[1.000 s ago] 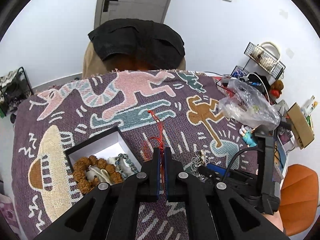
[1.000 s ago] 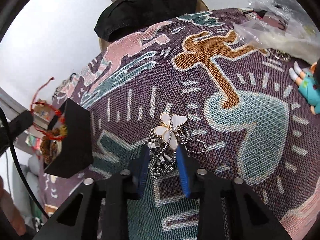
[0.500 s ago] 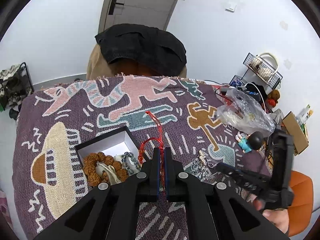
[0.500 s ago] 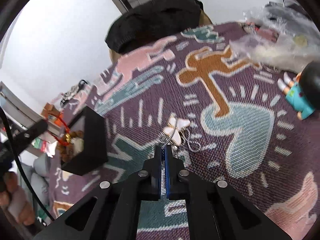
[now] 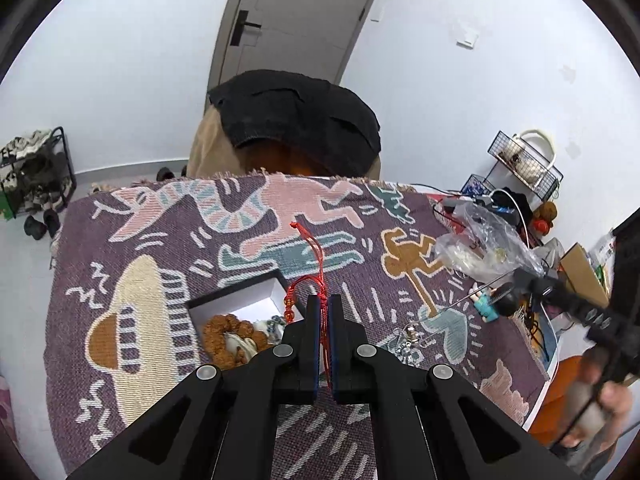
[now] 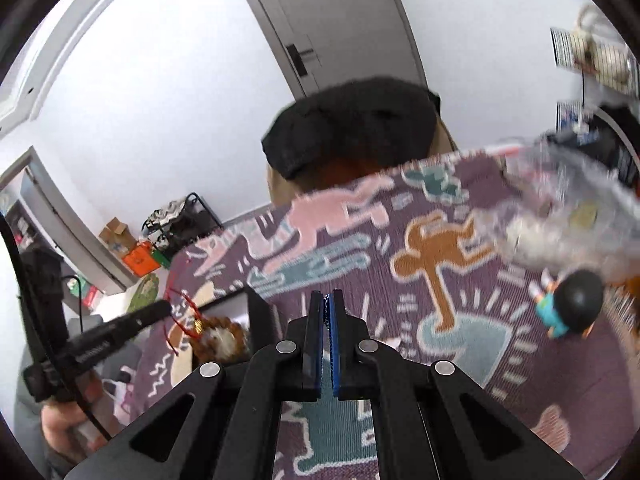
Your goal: Organize jewelry
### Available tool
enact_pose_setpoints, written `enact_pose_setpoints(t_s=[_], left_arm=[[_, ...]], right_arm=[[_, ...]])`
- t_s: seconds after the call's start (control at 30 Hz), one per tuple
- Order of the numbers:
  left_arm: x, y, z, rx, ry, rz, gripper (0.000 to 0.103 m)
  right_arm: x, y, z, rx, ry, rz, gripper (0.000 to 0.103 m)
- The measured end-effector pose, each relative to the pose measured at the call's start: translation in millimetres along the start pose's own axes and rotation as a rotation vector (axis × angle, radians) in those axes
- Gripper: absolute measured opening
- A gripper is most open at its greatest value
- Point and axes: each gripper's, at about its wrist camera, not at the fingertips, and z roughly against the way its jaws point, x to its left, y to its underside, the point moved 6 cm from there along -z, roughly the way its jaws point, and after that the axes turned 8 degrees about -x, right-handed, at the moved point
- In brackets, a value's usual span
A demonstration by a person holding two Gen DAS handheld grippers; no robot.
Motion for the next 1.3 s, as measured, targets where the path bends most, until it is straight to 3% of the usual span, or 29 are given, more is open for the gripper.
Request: enact_pose_setpoints(t_s=[0.4,0.5,0.53,0.6,0.63,0.67,0.7,1.07,1.3], left_arm=[[23,4,-5,-0.016,-0.023,0.042,0.003],[30,7,-10,0.016,-0.019,0.077,0.006],[32,8,-11,0.024,-0.016,0.086,0.011],[37,10,-10,0.034,0.001,0.115,0.036],[39,10,-8,0.022,0.002,0.122,0.059],[42,10,-3,-0.001,0.0,0.126,0.071],[45,9,4,-0.039,-0.01,0.126,0.073],[68,12,40,-0.101,-0.044,0.129,0.073],[88,21,63,-0.139,-0.069,0.163,0.073]], right_arm=[[60,-73,52,-0.134,-0.003,0.155,0.004],[76,-89,64,-0.167,-0.006,0.189,0.004],[82,-94,69,-0.18,-0.004,0.2,0.004],[93,-105,76,-0.204,-0.001,0.221,0.004],[98,-110,79,-0.214,0.001,0.231,0.004],[104,-116,82,-0.225,0.002,0.24,0.004],[108,-120,84,-0.232,0.002,0.246,0.004],[161,-171,116,-0.336,0.011,0.317,0.004],[194,-184,117,-0.356,-0.007,0.354,0.004]])
